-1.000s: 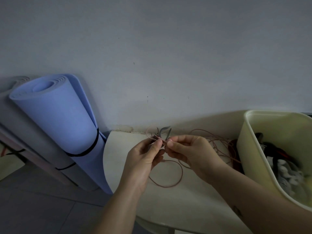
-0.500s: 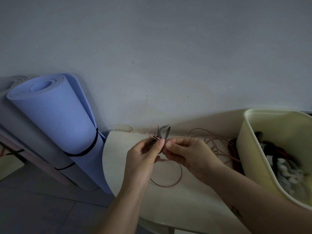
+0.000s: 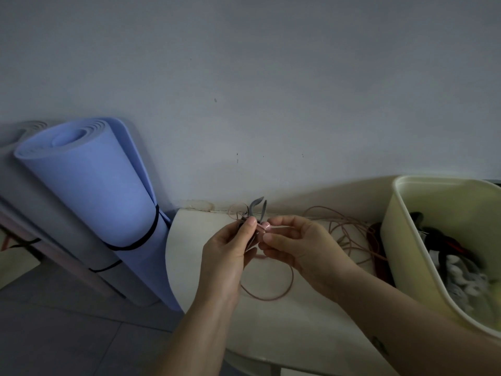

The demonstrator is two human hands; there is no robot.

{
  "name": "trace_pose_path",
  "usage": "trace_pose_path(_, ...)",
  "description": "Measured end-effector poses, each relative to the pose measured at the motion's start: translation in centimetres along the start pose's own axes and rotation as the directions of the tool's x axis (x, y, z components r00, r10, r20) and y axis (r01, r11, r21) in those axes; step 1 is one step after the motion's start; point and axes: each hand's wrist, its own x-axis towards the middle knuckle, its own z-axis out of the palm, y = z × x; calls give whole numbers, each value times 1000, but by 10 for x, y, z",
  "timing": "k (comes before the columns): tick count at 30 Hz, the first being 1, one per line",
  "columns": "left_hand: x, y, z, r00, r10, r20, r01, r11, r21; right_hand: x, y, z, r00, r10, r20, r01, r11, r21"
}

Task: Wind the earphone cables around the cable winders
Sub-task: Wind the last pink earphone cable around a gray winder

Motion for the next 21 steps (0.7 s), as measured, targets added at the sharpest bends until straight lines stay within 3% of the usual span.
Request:
trace_pose_path(12,2,-5,-2,999,9,45,-9,1000,-2,4,3,-2,999,-27,39,28,999,-42)
trace_pose_path(21,2,-3,-5,994,91,67,-98,990,103,4,-1,-1,992,-122,41,128,962,-240)
